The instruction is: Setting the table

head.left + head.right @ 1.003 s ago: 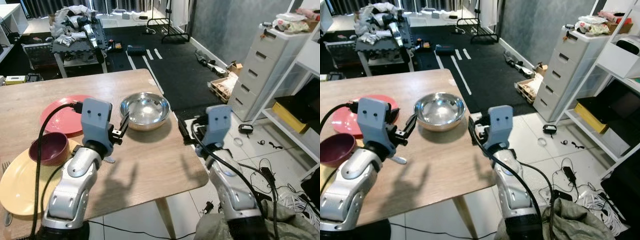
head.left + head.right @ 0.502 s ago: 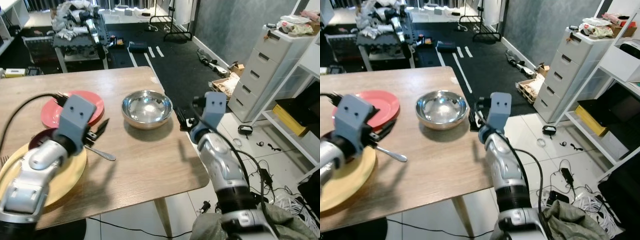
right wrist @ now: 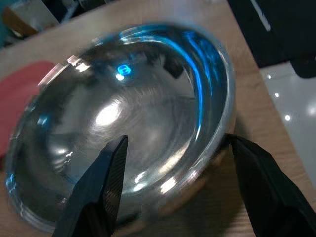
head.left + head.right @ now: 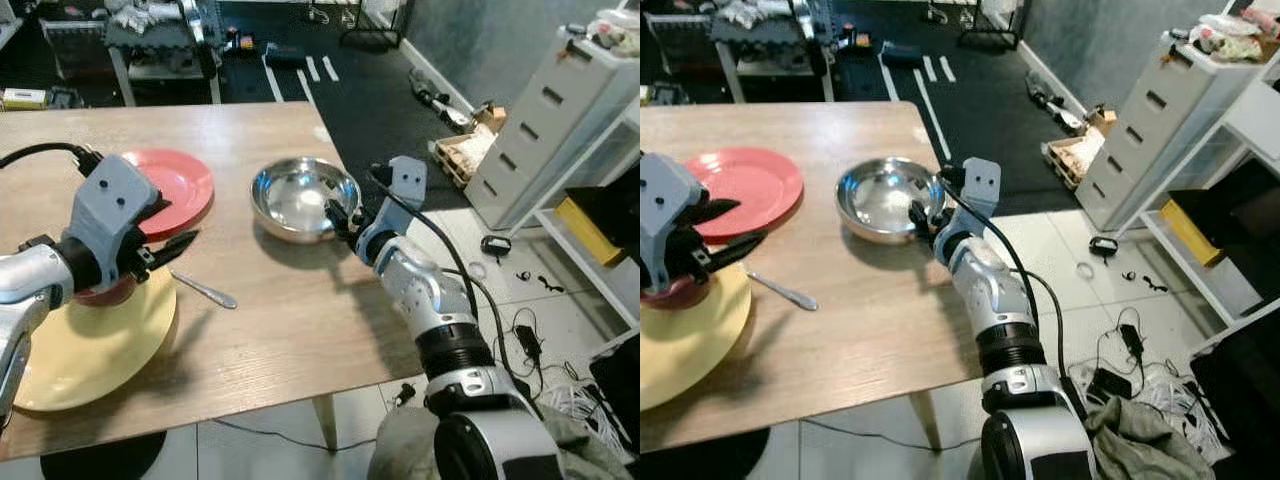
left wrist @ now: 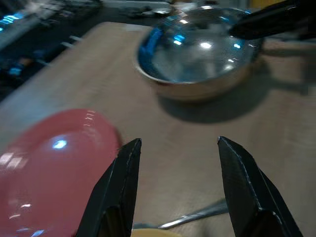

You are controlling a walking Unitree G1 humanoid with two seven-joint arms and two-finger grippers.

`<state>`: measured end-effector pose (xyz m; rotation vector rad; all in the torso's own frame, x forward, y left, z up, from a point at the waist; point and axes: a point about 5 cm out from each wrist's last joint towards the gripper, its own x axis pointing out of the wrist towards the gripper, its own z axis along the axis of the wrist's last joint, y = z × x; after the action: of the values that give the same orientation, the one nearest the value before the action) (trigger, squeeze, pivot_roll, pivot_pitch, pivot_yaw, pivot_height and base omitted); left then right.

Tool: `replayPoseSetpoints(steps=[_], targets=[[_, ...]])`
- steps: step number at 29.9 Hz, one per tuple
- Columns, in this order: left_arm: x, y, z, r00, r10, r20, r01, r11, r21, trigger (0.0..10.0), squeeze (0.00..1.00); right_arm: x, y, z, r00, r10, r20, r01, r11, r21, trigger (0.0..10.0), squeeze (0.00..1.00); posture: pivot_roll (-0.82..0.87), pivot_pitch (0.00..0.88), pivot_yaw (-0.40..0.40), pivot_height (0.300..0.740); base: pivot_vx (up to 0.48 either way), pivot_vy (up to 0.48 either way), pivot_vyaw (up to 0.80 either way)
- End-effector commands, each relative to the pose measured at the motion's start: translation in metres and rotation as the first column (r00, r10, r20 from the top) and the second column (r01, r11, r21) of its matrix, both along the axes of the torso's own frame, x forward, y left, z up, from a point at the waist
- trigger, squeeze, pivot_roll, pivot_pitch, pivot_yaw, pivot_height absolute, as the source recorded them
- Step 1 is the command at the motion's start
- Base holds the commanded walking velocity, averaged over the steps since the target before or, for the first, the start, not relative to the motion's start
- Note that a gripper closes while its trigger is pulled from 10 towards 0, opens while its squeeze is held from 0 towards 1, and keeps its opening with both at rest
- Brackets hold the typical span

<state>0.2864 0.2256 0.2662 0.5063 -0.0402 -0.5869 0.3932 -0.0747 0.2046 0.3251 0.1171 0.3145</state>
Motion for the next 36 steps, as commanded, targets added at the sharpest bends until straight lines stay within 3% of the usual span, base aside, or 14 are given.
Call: replayPoseSetpoints(steps=[1,10,11,12,13,18,24,36], targets=[[-0.002,-0.006,0.005,0.999,-0.053,-0.004,0.053,0.999,0.008,10.0,0.00,0.002,-0.002,-0.003,1.000,-0.005,-0.015,0.005,1.000,-0.022,10.0,0.00,0.18,0.170,-0.042,0.740,0.000,0.000,0.00],[0.006,-0.011,0.014,0.992,-0.123,-0.006,0.123,0.992,0.012,10.0,0.00,0.002,-0.001,-0.013,0.999,0.002,-0.053,-0.006,0.997,-0.073,9.7,0.00,0.17,0.180,-0.041,0.740,0.000,0.000,0.00],[0.007,-0.012,0.016,0.992,-0.127,-0.001,0.127,0.992,0.005,10.0,0.00,0.001,0.001,-0.016,0.998,0.013,-0.067,-0.018,0.997,-0.075,3.5,0.00,0.17,0.179,-0.041,0.740,0.000,0.000,0.00],[0.007,-0.013,0.017,0.992,-0.129,0.000,0.129,0.992,0.003,10.0,0.00,0.001,0.002,-0.017,0.997,0.016,-0.071,-0.021,0.997,-0.075,3.5,0.00,0.17,0.179,-0.041,0.740,0.000,0.000,0.00],[0.007,-0.013,0.017,0.992,-0.125,0.003,0.125,0.992,0.003,10.0,0.00,0.000,0.003,-0.019,0.996,0.031,-0.080,-0.037,0.997,-0.069,0.0,0.00,0.17,0.179,-0.041,0.740,0.000,0.000,0.00],[0.008,-0.012,0.016,0.994,-0.108,0.012,0.108,0.994,-0.003,10.0,0.00,-0.003,0.009,-0.022,0.994,0.066,-0.089,-0.068,0.997,-0.027,0.0,0.00,0.17,0.174,-0.042,0.740,0.000,0.000,0.00],[0.009,-0.011,0.013,0.997,-0.074,0.023,0.074,0.997,-0.017,10.0,0.00,-0.002,0.010,-0.009,0.997,0.079,-0.022,-0.078,0.995,0.057,0.0,0.00,0.17,0.165,-0.043,0.740,0.000,0.000,0.00],[0.013,-0.012,0.007,0.999,-0.027,0.039,0.028,0.998,-0.050,10.0,0.00,-0.003,0.001,0.008,0.996,0.032,0.083,-0.045,0.987,0.154,0.0,0.00,0.16,0.132,-0.035,0.740,0.000,0.000,0.00]])
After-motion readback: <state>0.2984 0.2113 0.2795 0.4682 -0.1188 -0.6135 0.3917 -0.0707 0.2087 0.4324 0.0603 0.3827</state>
